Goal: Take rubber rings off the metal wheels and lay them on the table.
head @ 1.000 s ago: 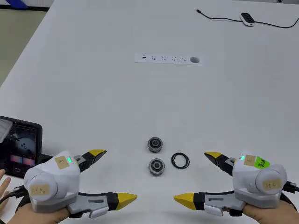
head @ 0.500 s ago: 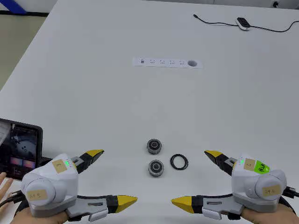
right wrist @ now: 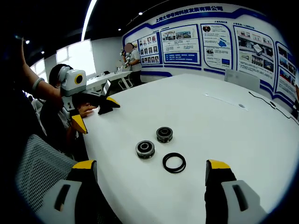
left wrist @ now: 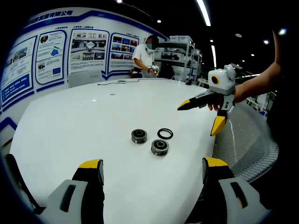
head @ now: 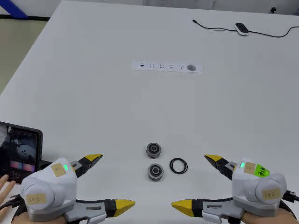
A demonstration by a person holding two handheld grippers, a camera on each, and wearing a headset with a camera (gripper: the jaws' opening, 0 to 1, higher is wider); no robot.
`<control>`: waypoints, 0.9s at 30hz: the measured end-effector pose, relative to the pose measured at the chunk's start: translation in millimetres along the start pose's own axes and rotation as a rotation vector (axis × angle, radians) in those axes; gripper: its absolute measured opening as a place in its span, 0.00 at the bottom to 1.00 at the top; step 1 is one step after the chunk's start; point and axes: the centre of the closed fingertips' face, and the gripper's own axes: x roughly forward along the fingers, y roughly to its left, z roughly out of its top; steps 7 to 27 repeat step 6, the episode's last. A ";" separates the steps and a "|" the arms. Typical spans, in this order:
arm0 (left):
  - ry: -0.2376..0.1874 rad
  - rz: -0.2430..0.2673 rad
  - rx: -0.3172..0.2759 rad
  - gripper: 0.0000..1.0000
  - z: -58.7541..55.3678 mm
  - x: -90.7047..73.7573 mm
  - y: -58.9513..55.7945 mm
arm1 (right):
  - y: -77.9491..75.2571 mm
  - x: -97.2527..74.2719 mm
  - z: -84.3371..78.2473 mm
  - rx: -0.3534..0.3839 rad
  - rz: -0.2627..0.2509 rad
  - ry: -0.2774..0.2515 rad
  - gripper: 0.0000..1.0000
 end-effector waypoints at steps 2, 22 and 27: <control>-0.001 0.002 0.004 0.89 1.3 0.1 -0.5 | 0.5 0.2 -2.4 0.007 0.002 0.014 0.97; -0.001 0.001 0.007 0.89 1.3 0.7 -0.3 | -0.2 -0.5 -3.3 0.011 -0.003 0.015 0.96; -0.001 0.001 0.007 0.89 1.3 0.7 -0.3 | -0.2 -0.5 -3.3 0.011 -0.003 0.015 0.96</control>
